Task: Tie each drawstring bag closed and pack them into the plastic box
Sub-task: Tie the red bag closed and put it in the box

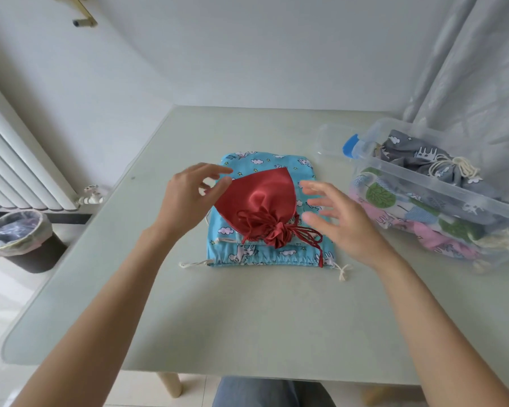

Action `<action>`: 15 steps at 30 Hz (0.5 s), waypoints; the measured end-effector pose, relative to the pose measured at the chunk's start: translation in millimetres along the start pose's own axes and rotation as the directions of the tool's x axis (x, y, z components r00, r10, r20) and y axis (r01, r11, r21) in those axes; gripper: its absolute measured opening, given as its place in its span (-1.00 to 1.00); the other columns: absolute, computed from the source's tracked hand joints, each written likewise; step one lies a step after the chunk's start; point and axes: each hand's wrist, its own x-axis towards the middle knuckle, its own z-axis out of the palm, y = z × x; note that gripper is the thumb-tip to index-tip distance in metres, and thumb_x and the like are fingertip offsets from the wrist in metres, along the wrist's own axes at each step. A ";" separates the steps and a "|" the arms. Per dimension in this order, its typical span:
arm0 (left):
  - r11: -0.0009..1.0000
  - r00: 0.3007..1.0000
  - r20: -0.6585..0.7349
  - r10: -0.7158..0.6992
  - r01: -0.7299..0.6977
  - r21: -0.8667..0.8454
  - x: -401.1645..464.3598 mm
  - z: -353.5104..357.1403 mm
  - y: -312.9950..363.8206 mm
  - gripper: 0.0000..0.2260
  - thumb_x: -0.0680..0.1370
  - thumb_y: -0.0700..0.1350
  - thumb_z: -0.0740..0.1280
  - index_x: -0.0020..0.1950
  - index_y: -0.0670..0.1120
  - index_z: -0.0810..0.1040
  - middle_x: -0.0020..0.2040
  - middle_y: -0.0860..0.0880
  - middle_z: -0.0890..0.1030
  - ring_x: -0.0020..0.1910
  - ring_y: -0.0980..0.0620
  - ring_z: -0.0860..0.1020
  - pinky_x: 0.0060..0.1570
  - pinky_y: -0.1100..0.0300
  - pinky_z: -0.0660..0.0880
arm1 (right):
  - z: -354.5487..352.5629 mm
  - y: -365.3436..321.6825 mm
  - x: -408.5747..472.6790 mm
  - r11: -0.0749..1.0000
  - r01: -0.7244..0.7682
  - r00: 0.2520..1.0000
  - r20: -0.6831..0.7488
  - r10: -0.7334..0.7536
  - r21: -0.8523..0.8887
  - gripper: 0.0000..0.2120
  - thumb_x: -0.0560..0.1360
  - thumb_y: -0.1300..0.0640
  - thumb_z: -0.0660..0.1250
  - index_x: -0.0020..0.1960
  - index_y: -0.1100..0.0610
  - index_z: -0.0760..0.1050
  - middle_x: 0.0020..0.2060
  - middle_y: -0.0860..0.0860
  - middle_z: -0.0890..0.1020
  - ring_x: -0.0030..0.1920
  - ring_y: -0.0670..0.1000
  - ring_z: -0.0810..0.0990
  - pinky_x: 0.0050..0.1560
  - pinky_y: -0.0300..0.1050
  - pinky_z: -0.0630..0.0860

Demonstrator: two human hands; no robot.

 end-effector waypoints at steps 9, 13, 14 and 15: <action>0.957 0.916 0.345 -0.203 0.110 0.270 43.5 33.3 -24.9 -0.73 0.55 -0.06 0.30 0.26 0.06 0.50 0.11 0.01 0.64 0.01 0.00 0.58 0.05 0.13 0.47 | 46.5 13.5 15.0 0.881 -0.013 1.000 -0.028 0.000 -0.474 -0.64 0.43 0.05 0.42 0.18 -0.08 0.42 0.02 -0.05 0.54 -0.03 0.00 0.55 -0.10 -0.20 0.43; 0.996 0.979 0.186 -0.084 0.090 -0.024 40.4 16.6 -13.5 -0.84 0.53 -0.15 0.33 0.00 0.10 0.61 -0.06 0.09 0.66 -0.23 0.19 0.55 -0.13 0.37 0.43 | 13.2 9.6 27.0 0.987 -0.054 0.991 -0.126 0.035 -0.153 -0.72 0.38 0.16 0.48 0.05 -0.04 0.56 -0.12 -0.16 0.62 -0.05 -0.10 0.58 -0.03 -0.34 0.45; 0.990 0.985 0.158 -0.065 0.083 -0.110 41.4 12.8 -7.6 -0.83 0.53 -0.17 0.33 -0.01 0.10 0.61 -0.08 0.09 0.66 -0.25 0.21 0.55 -0.17 0.41 0.43 | 1.8 5.3 31.2 0.997 -0.045 0.990 -0.138 0.036 -0.062 -0.72 0.38 0.18 0.48 0.03 -0.07 0.56 -0.12 -0.18 0.63 0.00 -0.11 0.58 0.06 -0.27 0.48; 0.979 0.991 0.121 -0.056 0.078 -0.190 44.9 9.3 2.0 -0.83 0.53 -0.18 0.33 -0.01 0.09 0.62 -0.10 0.10 0.66 -0.25 0.22 0.55 -0.18 0.42 0.44 | -12.2 -0.7 36.7 0.999 -0.025 0.989 -0.147 0.032 0.047 -0.70 0.38 0.22 0.47 0.01 -0.09 0.56 -0.10 -0.17 0.63 0.04 -0.08 0.58 0.12 -0.17 0.50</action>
